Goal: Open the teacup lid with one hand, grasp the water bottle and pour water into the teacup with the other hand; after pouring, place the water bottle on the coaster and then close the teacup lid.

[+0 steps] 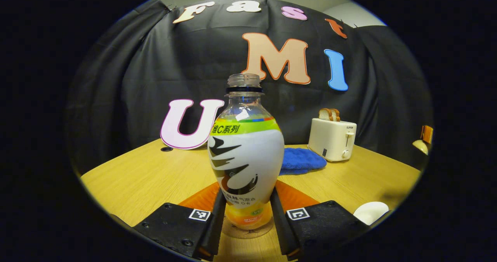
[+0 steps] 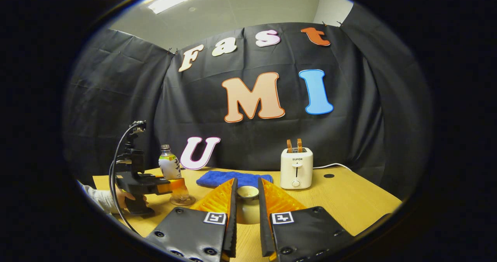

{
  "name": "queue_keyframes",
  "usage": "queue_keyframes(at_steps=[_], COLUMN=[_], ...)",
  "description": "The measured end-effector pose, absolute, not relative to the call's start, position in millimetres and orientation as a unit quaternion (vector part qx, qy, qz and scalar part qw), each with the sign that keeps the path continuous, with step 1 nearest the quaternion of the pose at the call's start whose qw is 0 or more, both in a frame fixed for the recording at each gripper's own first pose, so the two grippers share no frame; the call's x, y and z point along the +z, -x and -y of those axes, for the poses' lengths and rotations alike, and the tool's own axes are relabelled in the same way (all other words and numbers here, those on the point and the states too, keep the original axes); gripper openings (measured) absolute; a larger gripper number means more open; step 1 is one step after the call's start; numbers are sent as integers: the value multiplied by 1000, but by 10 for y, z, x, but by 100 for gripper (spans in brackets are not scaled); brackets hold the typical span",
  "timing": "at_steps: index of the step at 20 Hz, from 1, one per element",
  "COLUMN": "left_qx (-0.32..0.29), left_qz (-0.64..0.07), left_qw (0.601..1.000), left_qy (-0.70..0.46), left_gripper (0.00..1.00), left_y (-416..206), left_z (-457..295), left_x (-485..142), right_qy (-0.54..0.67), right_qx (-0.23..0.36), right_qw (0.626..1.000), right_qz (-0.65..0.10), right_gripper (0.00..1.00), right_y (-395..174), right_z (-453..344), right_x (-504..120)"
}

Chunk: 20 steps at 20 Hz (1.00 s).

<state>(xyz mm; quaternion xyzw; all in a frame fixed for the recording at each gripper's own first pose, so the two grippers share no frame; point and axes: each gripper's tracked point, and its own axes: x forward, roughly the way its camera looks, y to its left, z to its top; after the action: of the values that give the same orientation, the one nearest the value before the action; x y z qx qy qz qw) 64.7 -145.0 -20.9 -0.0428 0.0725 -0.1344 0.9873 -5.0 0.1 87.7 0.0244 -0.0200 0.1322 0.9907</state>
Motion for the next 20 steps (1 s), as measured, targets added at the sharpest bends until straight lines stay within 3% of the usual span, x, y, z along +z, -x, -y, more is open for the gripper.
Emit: queue_keyframes(at_steps=[9,14,20], left_qx=[-134,-141,-140], left_qz=[-87,-89,-75], left_qw=[986,985,986], left_qy=[50,48,45], left_gripper=[66,87,91], left_y=[-646,-518,-370], left_z=[1424,1315,1291], left_x=[-358,-429,-367], right_qy=[-25,-29,-61], right_qx=[150,163,212], right_qw=[988,986,975], right_qz=[9,3,-26], right_gripper=[28,28,28], right_y=[73,74,115], right_z=[-145,-244,-606], right_x=[807,769,586])
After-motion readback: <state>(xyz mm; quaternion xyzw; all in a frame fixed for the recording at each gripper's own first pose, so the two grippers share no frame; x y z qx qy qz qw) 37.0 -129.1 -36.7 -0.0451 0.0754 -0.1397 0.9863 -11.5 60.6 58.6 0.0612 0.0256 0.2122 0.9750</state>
